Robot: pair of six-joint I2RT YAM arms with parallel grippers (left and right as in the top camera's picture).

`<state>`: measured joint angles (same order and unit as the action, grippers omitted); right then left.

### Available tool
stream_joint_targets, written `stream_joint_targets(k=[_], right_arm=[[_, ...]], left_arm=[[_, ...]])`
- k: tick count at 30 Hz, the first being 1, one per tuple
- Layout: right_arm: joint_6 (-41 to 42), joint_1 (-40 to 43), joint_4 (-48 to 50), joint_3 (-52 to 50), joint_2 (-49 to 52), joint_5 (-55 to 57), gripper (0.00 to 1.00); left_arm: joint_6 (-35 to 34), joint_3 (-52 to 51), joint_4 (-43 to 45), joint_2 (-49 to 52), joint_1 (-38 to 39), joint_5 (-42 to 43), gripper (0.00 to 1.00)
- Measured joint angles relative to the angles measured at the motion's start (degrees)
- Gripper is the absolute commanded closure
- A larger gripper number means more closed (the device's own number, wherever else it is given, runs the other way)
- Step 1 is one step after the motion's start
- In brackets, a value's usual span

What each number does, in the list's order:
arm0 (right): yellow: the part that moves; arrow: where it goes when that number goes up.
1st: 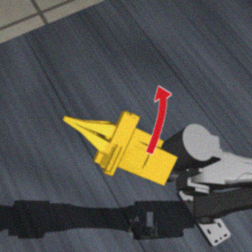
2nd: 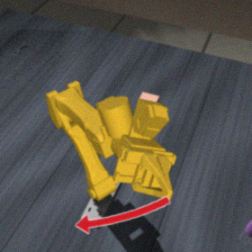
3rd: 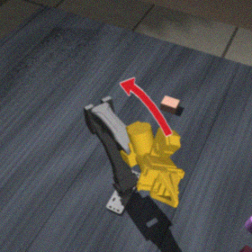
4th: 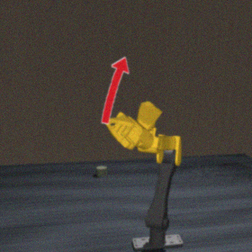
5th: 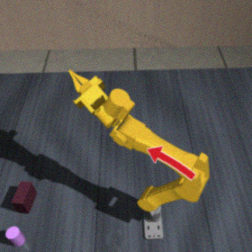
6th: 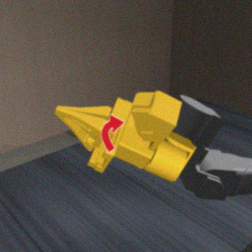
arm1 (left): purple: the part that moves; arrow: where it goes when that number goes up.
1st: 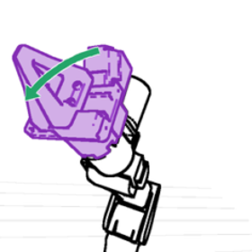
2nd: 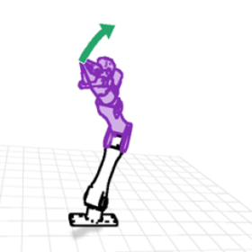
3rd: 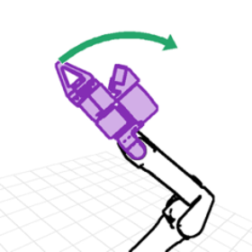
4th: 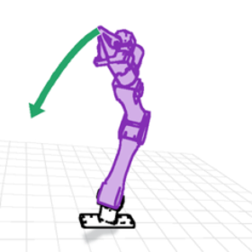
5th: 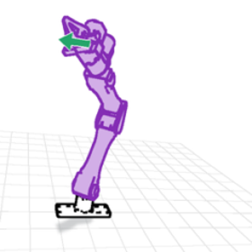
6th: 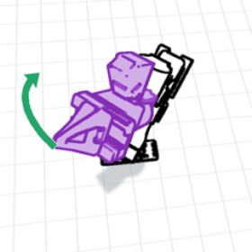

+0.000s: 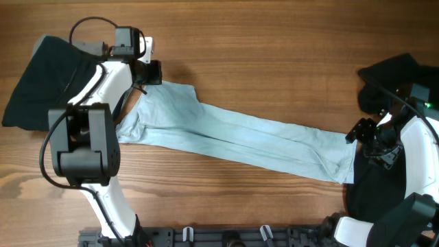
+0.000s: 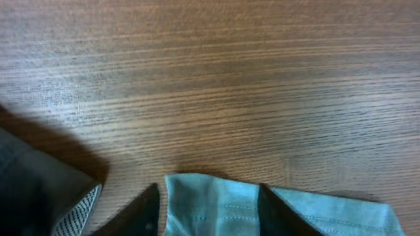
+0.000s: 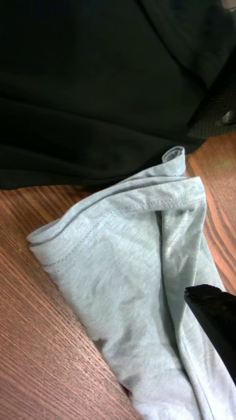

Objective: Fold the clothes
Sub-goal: 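Hold the stretched shirt with both grippers at its left and right ends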

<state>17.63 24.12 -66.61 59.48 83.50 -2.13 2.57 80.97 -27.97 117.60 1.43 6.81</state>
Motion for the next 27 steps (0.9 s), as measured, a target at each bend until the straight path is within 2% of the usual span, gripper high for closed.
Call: stream_joint_targets(k=[9, 10, 11, 13, 17, 18, 23, 27], right_arm=[[-0.02, 0.0, 0.42, 0.0, 0.0, 0.0, 0.23], [-0.02, 0.0, 0.42, 0.0, 0.0, -0.02, 0.23], [-0.02, 0.0, 0.42, 0.0, 0.0, 0.0, 0.23], [-0.02, 0.0, 0.44, 0.0, 0.0, -0.02, 0.23], [-0.02, 0.0, 0.44, 0.0, 0.0, 0.0, 0.23], [-0.22, 0.0, 0.42, 0.0, 0.0, -0.02, 0.23], [-1.29, 0.0, 0.33, 0.0, 0.0, -0.02, 0.23], [-1.46, 0.0, 0.17, 0.0, 0.0, -0.46, 0.23]], left_arm=[[-0.09, 0.0, 0.63, 1.16, 0.0, 0.11, 0.59], [-0.09, 0.0, 0.52, 1.6, 0.0, 0.11, 0.64], [-0.09, 0.0, 0.37, 2.34, 0.0, 0.11, 0.74], [-0.31, 0.0, 0.46, 3.17, 0.0, 0.15, 0.86], [-0.07, 0.0, 0.9, 3.23, 0.0, 0.11, 0.9], [-0.07, 0.0, 0.98, 3.21, 0.0, 0.13, 0.95], [-0.07, 0.0, 0.87, 2.82, 0.0, 0.11, 0.96], [-0.07, 0.0, -3.74, -1.88, 0.11, 0.13, 0.94]])
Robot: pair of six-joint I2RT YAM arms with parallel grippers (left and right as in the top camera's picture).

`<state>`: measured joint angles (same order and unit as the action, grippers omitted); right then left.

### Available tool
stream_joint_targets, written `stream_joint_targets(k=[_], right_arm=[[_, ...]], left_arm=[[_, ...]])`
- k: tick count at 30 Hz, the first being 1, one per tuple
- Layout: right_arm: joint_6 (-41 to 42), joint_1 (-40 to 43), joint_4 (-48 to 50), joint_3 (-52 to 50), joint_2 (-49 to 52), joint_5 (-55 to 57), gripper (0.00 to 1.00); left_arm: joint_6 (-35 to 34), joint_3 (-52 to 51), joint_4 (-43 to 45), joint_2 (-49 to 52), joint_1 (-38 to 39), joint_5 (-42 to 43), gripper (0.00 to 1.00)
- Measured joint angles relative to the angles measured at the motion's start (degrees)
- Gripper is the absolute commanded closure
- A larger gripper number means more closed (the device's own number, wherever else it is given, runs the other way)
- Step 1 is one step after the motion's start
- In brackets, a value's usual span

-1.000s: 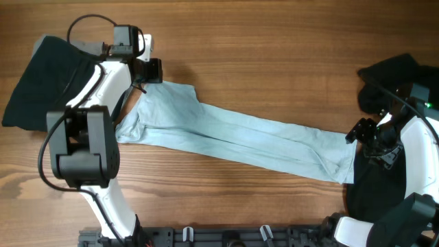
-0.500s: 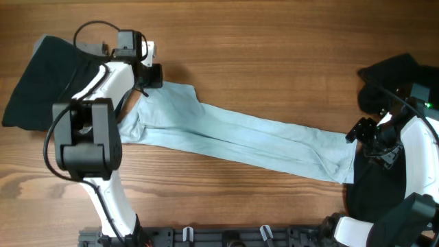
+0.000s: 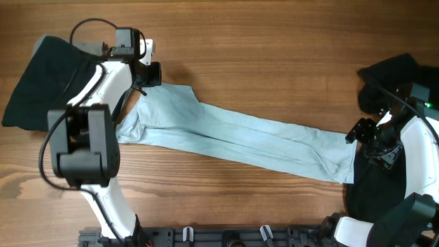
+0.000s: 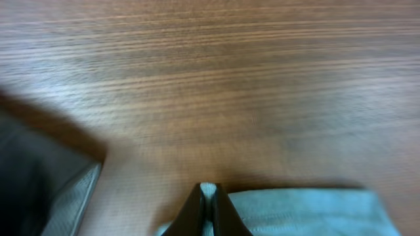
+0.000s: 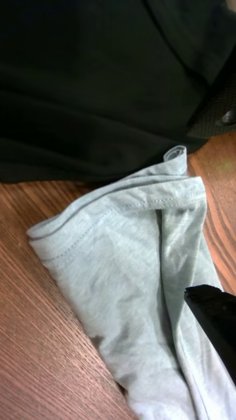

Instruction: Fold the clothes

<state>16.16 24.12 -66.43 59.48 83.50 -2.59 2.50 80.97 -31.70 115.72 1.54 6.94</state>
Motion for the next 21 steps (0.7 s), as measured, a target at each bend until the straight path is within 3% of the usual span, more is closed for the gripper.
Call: stream_joint_targets(k=[3, 6, 17, 21], right_arm=[[-0.04, 0.0, 0.02, 0.0, 0.0, -0.63, 0.23], [-0.04, 0.0, 0.04, 0.0, 0.0, -1.07, 0.23], [-0.04, 0.0, -0.02, 0.0, 0.0, -1.49, 0.23], [-0.04, 0.0, 0.2, 0.0, 0.0, -1.55, 0.23]], left_arm=[[0.04, 0.02, -3.04, -2.64, 0.35, 0.0, 0.85], [-0.15, 0.02, -5.53, -3.69, 1.38, 0.0, 0.96], [-0.72, 0.04, -15.1, -3.69, 3.34, 0.46, 0.96], [-1.29, 0.04, -21.03, -3.69, 3.65, 6.97, 0.96]])
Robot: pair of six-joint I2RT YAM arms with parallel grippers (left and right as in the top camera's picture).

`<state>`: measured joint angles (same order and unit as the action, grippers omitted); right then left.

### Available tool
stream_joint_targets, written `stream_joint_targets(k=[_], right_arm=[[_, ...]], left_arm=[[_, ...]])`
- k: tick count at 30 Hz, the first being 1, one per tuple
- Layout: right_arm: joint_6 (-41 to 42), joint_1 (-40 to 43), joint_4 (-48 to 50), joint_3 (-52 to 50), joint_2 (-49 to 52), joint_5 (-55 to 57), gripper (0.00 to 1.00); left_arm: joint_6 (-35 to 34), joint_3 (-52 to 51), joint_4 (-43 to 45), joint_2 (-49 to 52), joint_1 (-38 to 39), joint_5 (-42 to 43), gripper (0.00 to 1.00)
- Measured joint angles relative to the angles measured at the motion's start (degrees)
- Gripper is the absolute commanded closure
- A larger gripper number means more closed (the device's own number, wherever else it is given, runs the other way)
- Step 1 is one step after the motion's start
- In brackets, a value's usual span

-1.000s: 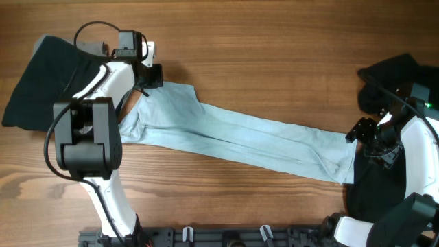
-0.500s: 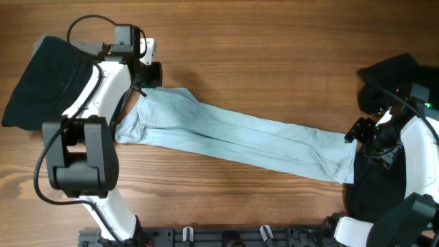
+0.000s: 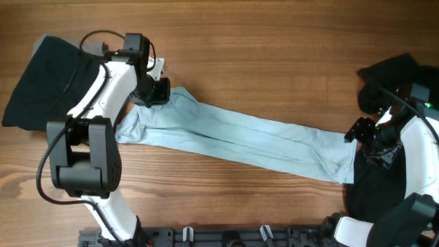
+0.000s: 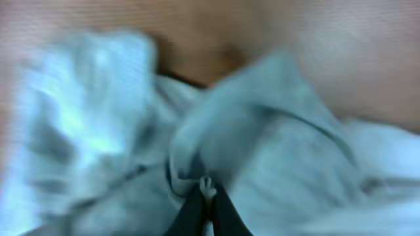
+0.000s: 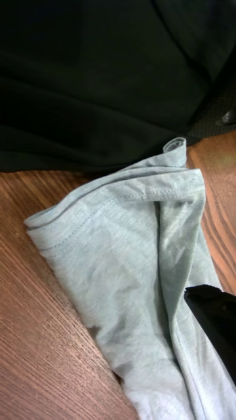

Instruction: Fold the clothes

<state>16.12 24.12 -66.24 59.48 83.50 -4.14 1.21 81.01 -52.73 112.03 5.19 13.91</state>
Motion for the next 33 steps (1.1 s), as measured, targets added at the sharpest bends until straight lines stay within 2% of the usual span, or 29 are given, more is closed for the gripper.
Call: stream_joint_targets(k=[3, 7, 16, 17, 22, 23, 24, 26, 33], right_arm=[[0.0, 0.0, 0.02, 0.0, 0.0, -0.17, 0.23], [0.0, 0.0, 0.02, 0.0, 0.0, -0.35, 0.23], [0.0, 0.0, 0.0, 0.0, 0.0, -0.35, 0.23], [0.0, 0.0, 0.0, 0.0, 0.0, -0.35, 0.23], [-0.02, 0.0, 0.02, 0.0, 0.0, -0.35, 0.23], [-0.02, 0.0, 0.02, 0.0, 0.0, -0.35, 0.23], [-0.02, 0.0, 0.0, 0.0, 0.0, -0.35, 0.23], [-0.04, 0.0, 0.02, 0.0, 0.0, -0.35, 0.23], [-0.46, 0.0, 0.02, 0.0, 0.0, -0.35, 0.23]], left_arm=[[-0.04, -0.02, -1.95, 0.0, 1.79, 5.7, 0.96], [-0.04, 0.0, -3.56, 0.0, 6.21, 9.03, 0.96], [-0.04, -0.02, -3.82, 0.0, 15.65, 10.38, 0.96], [-0.04, -0.02, -3.87, 0.0, 16.31, 10.32, 0.93], [-0.22, -0.02, -4.76, 0.0, 18.21, 9.51, 0.91], [-0.22, 0.0, -5.29, 0.0, 18.29, 9.42, 0.85], [-0.22, -0.02, -5.84, 0.0, 18.34, 9.25, 0.74], [-0.22, -0.02, -6.69, 0.0, 18.34, 8.35, 0.65], [-0.44, -0.02, -11.63, -0.02, 17.81, 5.84, 0.64]])
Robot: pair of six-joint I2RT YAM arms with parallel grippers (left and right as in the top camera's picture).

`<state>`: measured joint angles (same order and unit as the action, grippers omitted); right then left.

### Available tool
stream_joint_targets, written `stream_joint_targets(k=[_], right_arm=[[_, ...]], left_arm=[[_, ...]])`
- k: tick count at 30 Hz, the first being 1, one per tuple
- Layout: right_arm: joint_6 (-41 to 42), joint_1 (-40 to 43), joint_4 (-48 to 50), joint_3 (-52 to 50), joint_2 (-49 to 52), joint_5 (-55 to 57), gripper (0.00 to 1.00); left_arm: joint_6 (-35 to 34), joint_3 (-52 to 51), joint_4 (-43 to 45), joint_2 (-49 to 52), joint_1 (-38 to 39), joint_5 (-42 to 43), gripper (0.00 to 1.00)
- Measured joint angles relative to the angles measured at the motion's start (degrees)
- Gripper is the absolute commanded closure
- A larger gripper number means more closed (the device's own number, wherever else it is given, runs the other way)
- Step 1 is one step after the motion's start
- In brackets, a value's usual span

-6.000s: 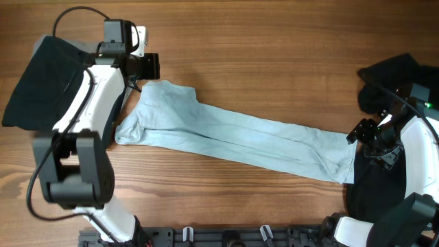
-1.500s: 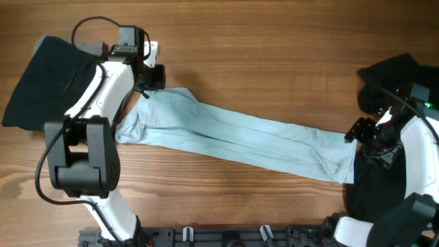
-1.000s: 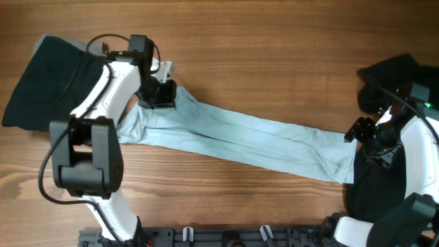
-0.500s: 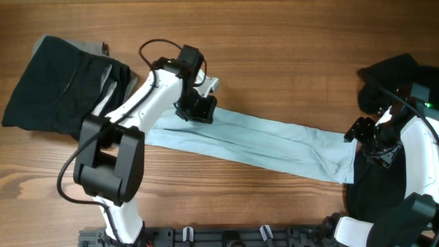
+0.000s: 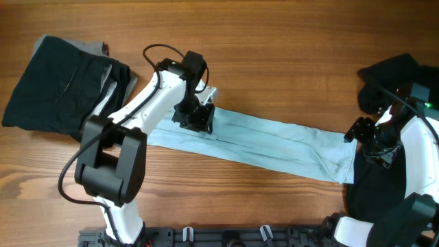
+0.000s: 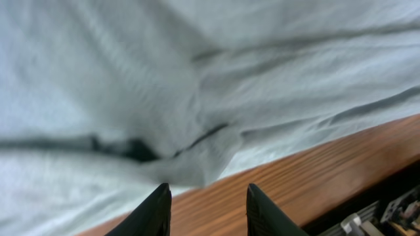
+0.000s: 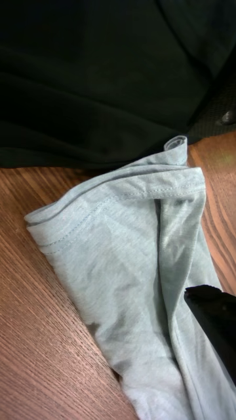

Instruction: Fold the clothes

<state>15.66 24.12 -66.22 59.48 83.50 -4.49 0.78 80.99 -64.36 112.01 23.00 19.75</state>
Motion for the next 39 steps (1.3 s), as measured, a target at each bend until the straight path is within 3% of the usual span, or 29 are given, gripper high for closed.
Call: stream_joint_targets(k=[4, 7, 12, 16, 17, 18, 25, 26, 27, 28, 29, 33, 39], right_arm=[[-0.02, 0.0, 0.0, 0.0, 0.0, 0.0, 0.23], [-0.2, 0.0, 0.02, 0.0, 0.0, 0.0, 0.23], [-0.39, 0.0, 0.0, 0.0, 0.0, 0.0, 0.23], [-0.39, 0.0, 0.17, 0.0, 0.0, 0.0, 0.22], [-0.39, 0.0, 0.22, 0.0, 0.0, 0.0, 0.22], [-0.39, 0.0, 0.22, 0.0, 0.0, 0.0, 0.22], [-0.39, 0.0, 0.22, 0.0, 0.0, 0.0, 0.2], [-0.39, 0.0, 0.2, 0.0, 0.0, 0.0, 0.19], [-0.46, 0.0, 0.2, 0.0, 0.0, -0.07, 0.19], [-0.5, 0.0, 0.2, 0.0, 0.0, -0.39, 0.19], [-0.57, 0.0, 0.22, -0.04, 0.0, -0.66, 0.19], [-0.57, 0.0, 1.64, -1.46, 0.0, -2.36, 0.16], [-0.61, 0.0, 3.26, -4.7, 0.0, -5.75, 0.11]], left_arm=[[-0.35, 0.02, -1.03, -0.39, -2.14, -3.1, 0.66], [-2.49, 0.0, 0.52, -0.68, -5.09, -11.43, 0.53], [-5.33, -0.09, 3.28, -0.7, -12.22, -19.56, 0.51], [-6.6, -1.44, 5.55, -0.7, -16.37, -20.04, 0.65], [-6.64, -1.7, 5.79, -0.7, -16.74, -19.89, 0.88], [-7.02, -2.69, 6.38, -0.72, -17.57, -19.58, 0.96], [-7.56, -4.61, 6.54, -0.72, -20.39, -19.08, 0.96], [-7.61, -4.61, 6.56, -0.72, -20.96, -19.12, 0.89], [-7.76, -4.61, 6.6, -0.72, -21.79, -19.28, 0.68], [-7.76, -4.61, 6.78, -0.72, -22.53, -19.32, 0.56], [-7.98, -4.61, 6.91, -0.72, -22.99, -19.47, 0.49], [-8.72, -4.61, 6.99, -0.72, -24.11, -19.5, 0.45], [-8.63, -4.61, 7.02, -1.55, -24.09, -15.78, 0.5]])
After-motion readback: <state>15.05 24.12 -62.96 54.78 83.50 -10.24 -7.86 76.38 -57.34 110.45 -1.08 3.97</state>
